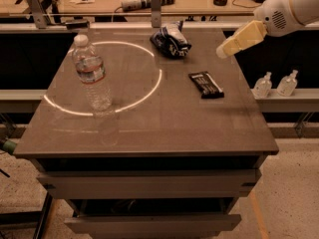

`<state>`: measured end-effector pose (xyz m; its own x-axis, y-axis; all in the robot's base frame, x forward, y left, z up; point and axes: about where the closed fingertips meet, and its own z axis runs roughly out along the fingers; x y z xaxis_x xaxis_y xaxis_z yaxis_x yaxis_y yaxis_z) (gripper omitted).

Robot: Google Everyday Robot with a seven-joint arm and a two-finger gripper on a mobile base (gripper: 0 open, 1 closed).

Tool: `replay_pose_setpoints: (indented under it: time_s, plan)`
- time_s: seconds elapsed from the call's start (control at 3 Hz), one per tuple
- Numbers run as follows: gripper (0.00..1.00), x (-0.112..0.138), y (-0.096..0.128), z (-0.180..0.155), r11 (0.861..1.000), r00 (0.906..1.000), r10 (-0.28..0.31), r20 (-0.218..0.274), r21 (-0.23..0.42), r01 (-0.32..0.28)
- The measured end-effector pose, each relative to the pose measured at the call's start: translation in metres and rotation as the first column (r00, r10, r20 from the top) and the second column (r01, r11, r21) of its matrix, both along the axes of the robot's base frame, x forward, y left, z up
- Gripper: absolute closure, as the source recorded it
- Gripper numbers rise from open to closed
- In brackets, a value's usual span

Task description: Move blue chip bag near water bottle

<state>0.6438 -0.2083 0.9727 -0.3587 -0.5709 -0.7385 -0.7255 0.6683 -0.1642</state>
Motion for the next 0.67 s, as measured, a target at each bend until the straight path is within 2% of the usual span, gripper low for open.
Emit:
replay_pose_setpoints:
  time_s: [0.33,0.67]
  plan:
    - [0.0,0.017,0.005,-0.019,0.999,0.999,-0.042,0.013,-0.006,0.042]
    - [0.0,0.055,0.031,-0.057,0.997,0.9973,-0.07,0.024,0.03,0.069]
